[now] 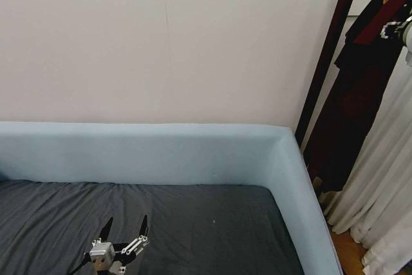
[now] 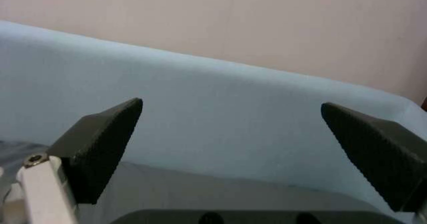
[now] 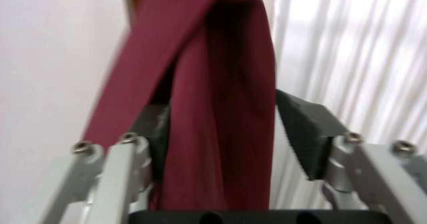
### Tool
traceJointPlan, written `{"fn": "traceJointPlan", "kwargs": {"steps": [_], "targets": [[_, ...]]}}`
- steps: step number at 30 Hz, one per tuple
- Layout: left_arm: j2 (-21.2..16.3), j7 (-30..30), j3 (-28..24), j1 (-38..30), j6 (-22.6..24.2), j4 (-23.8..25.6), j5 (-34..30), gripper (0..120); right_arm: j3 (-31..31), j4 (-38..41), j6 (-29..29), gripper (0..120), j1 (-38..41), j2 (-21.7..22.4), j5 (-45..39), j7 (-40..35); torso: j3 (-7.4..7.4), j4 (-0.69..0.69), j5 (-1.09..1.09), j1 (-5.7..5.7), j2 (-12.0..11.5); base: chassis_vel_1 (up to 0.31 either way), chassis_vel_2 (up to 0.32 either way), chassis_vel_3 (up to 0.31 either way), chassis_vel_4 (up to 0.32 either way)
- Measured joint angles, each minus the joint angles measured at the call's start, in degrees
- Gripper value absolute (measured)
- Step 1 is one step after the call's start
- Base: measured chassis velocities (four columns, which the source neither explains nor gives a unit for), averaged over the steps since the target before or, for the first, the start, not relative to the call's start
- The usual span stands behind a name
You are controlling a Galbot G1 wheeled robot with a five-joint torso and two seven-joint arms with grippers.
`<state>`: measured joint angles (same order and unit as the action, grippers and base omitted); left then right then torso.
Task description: Pick up the clothes from the sofa and hang them on the clothes hanger.
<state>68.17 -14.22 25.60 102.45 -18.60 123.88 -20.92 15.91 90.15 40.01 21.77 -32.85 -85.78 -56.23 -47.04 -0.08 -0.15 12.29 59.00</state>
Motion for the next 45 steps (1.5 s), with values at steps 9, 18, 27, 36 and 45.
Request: {"fn": "traceJointPlan", "kwargs": {"steps": [9, 18, 27, 36, 45], "targets": [[0.0, 0.0, 0.0, 0.0, 0.0, 0.0, 0.0, 100, -4.0, 10.8, -1.2, 94, -3.1, 4.4, -1.0, 3.0, 0.00, 0.01, 0.02, 0.00, 0.0, 0.000, 0.000, 0.000, 0.000], [0.0, 0.0, 0.0, 0.0, 0.0, 0.0, 0.0, 100, -19.1, 27.5, -14.8, 100, -27.5, 18.3, 6.5, 19.5, 0.00, -0.03, -0.01, 0.00, 0.0, 0.000, 0.000, 0.000, 0.000], [0.0, 0.0, 0.0, 0.0, 0.0, 0.0, 0.0, 100, -38.2, 30.7, -24.9, 100, -58.8, 11.4, 18.9, 28.6, -0.02, 0.04, -0.03, 0.01, 0.0, 0.000, 0.000, 0.000, 0.000], [0.0, 0.0, 0.0, 0.0, 0.0, 0.0, 0.0, 100, -58.8, 33.9, -32.6, 100, -97.2, -4.7, 39.0, 42.3, -0.01, 0.00, 0.03, 0.01, 0.0, 0.000, 0.000, 0.000, 0.000], [0.0, 0.0, 0.0, 0.0, 0.0, 0.0, 0.0, 100, -69.8, 38.2, -42.5, 100, -121.8, -27.0, 54.2, 51.3, 0.01, -0.03, 0.03, 0.00, 0.0, 0.000, 0.000, 0.000, 0.000]]}}
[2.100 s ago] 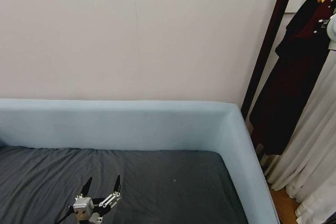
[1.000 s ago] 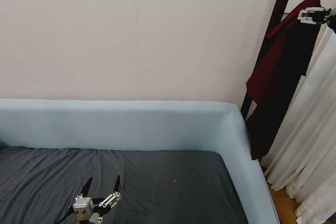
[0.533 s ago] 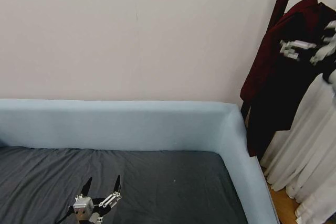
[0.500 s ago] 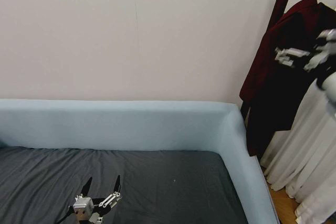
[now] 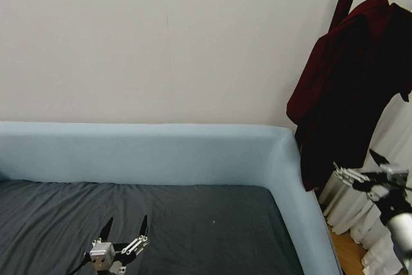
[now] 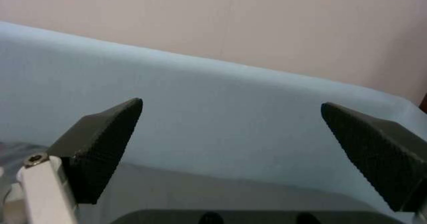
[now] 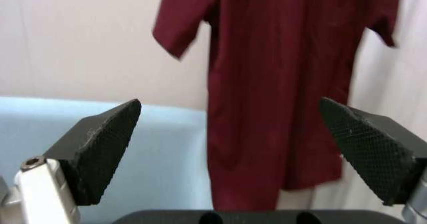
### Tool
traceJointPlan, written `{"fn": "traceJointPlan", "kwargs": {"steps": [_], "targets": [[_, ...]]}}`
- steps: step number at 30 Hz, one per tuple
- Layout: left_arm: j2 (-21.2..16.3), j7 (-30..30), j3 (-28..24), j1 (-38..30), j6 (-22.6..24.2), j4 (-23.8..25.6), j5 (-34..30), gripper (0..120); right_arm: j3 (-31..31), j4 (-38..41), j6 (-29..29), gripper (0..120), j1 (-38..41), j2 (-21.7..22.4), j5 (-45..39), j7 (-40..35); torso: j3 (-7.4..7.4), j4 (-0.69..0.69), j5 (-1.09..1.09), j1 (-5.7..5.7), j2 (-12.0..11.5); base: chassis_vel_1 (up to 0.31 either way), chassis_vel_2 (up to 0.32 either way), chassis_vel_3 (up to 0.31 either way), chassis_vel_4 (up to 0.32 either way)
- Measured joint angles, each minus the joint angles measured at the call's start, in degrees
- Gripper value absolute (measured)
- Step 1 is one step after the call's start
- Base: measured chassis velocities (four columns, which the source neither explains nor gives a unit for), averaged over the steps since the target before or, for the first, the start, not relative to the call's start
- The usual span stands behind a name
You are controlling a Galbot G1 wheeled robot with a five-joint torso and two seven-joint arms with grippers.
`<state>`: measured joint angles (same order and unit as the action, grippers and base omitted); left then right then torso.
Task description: Pick up the clothes from the sofa and hang them on the clothes hanger.
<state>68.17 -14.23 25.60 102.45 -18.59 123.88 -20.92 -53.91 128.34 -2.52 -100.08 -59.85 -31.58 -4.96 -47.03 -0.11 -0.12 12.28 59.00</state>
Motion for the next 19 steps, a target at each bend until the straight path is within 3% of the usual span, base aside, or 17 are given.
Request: {"fn": "traceJointPlan", "kwargs": {"steps": [10, 19], "targets": [[0.0, 0.0, 0.0, 0.0, 0.0, 0.0, 0.0, 100, 3.2, -1.0, -6.1, 100, -4.4, -9.0, 11.4, 0.9, -0.01, 0.04, -0.02, 0.00, 0.0, 0.000, 0.000, 0.000, 0.000], [0.0, 0.0, 0.0, 0.0, 0.0, 0.0, 0.0, 100, 6.3, -2.2, -9.7, 100, -5.8, -12.2, 15.4, 2.2, -0.01, 0.03, -0.02, 0.00, 0.0, 0.000, 0.000, 0.000, 0.000]]}}
